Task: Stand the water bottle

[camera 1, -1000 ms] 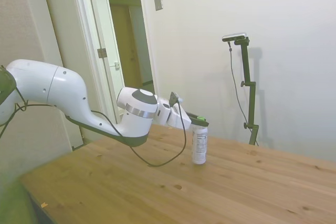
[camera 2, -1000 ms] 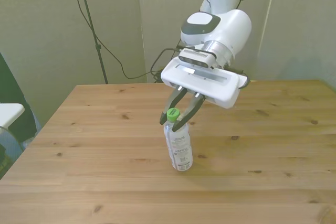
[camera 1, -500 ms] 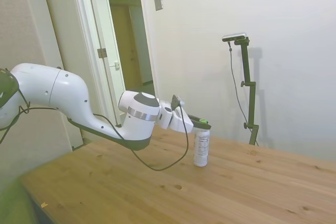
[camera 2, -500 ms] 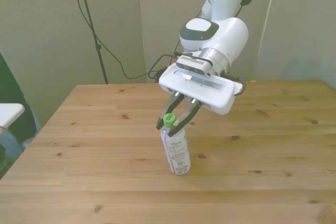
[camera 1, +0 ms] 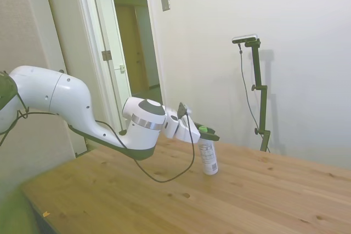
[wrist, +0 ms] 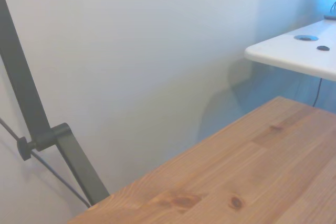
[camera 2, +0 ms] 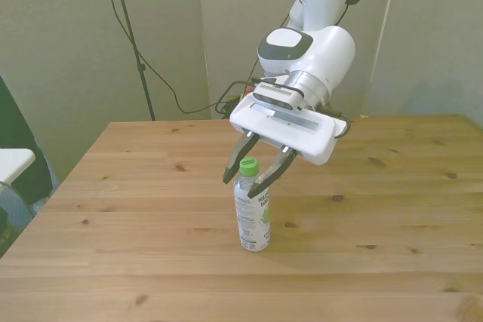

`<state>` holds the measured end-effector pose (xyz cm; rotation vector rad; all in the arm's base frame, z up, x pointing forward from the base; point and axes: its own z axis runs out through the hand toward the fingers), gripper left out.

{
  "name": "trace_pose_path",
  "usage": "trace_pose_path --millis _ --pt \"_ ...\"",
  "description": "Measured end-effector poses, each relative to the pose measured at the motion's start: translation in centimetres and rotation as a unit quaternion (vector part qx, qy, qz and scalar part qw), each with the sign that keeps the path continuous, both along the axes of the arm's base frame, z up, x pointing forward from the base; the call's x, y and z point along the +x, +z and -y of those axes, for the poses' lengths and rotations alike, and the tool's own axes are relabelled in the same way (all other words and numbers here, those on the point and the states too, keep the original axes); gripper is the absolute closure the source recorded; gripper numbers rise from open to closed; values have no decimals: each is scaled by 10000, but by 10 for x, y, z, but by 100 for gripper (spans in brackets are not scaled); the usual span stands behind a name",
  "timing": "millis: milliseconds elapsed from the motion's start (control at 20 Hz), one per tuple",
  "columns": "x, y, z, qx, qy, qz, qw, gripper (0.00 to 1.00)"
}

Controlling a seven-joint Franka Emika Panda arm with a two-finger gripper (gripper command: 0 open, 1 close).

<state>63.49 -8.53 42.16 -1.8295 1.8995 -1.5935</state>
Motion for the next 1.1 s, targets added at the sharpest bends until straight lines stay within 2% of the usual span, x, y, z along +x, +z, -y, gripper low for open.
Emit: trace_pose_path --millis 300,600,850,950,1100 --pt "-15 28 6 238 209 -94 9995 0" --pt "-47 49 2 748 707 -736 9920 0" --pt "-72 84 9 955 1217 -1377 9783 0" --pt "-85 98 16 1038 1436 -1677 9698 0" --pt "-109 106 20 1195 1762 -2116 9539 0"
